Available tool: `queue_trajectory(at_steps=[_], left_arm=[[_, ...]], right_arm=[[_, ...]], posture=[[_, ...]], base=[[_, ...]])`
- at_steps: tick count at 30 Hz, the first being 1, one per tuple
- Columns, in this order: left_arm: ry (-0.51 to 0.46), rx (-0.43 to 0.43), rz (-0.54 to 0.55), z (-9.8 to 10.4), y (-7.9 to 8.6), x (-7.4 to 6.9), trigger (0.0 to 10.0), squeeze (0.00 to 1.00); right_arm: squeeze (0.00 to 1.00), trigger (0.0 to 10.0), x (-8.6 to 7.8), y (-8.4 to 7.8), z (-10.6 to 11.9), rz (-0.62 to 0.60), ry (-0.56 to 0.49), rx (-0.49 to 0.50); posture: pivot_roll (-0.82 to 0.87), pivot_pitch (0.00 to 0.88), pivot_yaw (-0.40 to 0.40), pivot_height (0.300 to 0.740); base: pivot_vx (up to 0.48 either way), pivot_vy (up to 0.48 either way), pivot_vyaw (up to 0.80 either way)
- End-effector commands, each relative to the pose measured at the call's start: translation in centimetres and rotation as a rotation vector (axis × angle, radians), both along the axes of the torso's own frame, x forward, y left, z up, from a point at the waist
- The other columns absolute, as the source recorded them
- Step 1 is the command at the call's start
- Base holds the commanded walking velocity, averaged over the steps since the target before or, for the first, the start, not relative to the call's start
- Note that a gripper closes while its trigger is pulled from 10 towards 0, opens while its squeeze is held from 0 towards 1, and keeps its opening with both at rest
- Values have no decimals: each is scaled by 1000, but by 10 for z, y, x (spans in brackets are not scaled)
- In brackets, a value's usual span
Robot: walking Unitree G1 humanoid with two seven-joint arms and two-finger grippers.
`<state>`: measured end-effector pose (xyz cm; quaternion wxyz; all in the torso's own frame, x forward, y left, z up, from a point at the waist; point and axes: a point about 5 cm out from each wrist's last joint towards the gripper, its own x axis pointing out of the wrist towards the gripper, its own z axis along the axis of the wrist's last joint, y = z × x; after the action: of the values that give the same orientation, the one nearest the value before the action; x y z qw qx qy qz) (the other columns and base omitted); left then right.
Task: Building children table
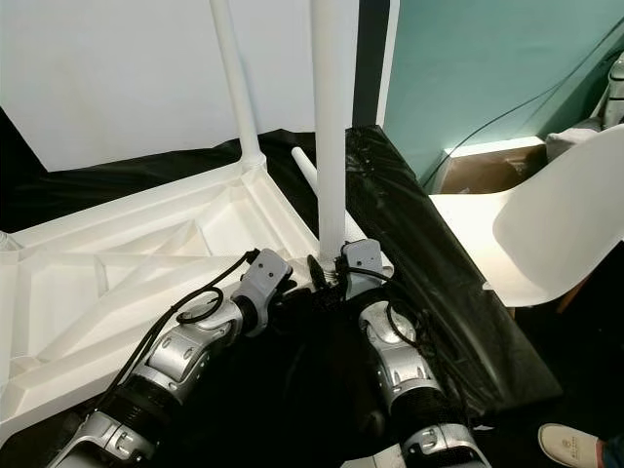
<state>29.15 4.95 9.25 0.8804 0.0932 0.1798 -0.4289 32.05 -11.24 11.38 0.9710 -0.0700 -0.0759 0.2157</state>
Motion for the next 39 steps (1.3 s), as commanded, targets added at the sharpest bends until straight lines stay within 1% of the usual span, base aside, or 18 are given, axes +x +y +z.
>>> queue_trajectory(at_steps=[1,2,3,4,5,7,8,10,17,18,19,20,27,30,34,37,38,39], left_arm=[[192,48,-131,-36,-5,-24,10000,0],[192,48,-131,-36,-5,-24,10000,0],[192,49,-135,-36,-5,-24,10000,0],[192,49,-135,-36,-5,-24,10000,0],[192,49,-136,-36,-5,-24,10000,0],[192,50,-136,-36,-5,-24,10000,0],[192,50,-136,-36,-5,-24,10000,0],[194,49,-135,-36,-5,-24,10000,0],[193,46,-127,-36,-4,-24,10000,0],[193,45,-126,-36,-4,-24,10000,0],[192,45,-126,-36,-4,-24,10000,0],[192,45,-126,-35,-4,-24,10000,0],[189,46,-127,-35,-4,-24,10000,0],[190,46,-128,-36,-3,-24,10000,0],[188,47,-129,-35,-4,-23,10000,0],[188,47,-129,-35,-4,-23,10000,0],[192,54,-137,-36,-2,-25,10000,0],[193,58,-141,-36,-2,-26,10000,0]], right_arm=[[1000,10000,5,-3,9,43,-28,2],[1000,10000,5,-3,9,43,-28,2],[682,10000,11,-8,14,105,-16,-27],[682,10000,11,-8,14,105,-16,-27],[0,10000,12,-8,14,145,-4,-46],[0,10000,12,-8,10,230,51,-82],[0,10000,12,-8,10,230,51,-82],[0,10000,12,-8,5,312,127,-105],[0,10000,8,-8,-1,463,198,-154],[0,8588,9,-9,0,469,197,-154],[0,941,10,-10,1,473,197,-149],[0,0,11,-11,2,477,198,-147],[0,0,13,-16,0,478,237,-137],[0,0,9,-15,-6,432,256,-89],[0,0,-15,-8,-22,-6,95,38],[0,0,-16,-9,-23,-42,86,43],[0,0,-15,-10,-25,-135,63,22],[0,0,-14,-10,-25,-173,58,20]], posture=[[-5,0,27,740],[-5,0,27,740],[-7,0,27,740],[-7,0,27,740],[-7,0,27,740],[-7,0,27,740],[-7,0,27,740],[-3,0,27,740],[3,0,22,740],[3,0,22,740],[3,0,22,740],[5,0,22,740],[5,0,23,740],[2,0,26,740],[10,0,27,740],[10,0,27,740],[13,0,40,740],[13,0,40,740]], base=[[0,0,0],[0,0,0],[0,0,0],[0,0,0],[0,0,0],[0,0,0],[0,0,0],[0,0,0],[0,0,0],[0,0,0],[0,0,0],[0,0,0],[0,0,0],[0,0,0],[0,0,0],[0,0,0],[0,0,0],[0,0,0]])
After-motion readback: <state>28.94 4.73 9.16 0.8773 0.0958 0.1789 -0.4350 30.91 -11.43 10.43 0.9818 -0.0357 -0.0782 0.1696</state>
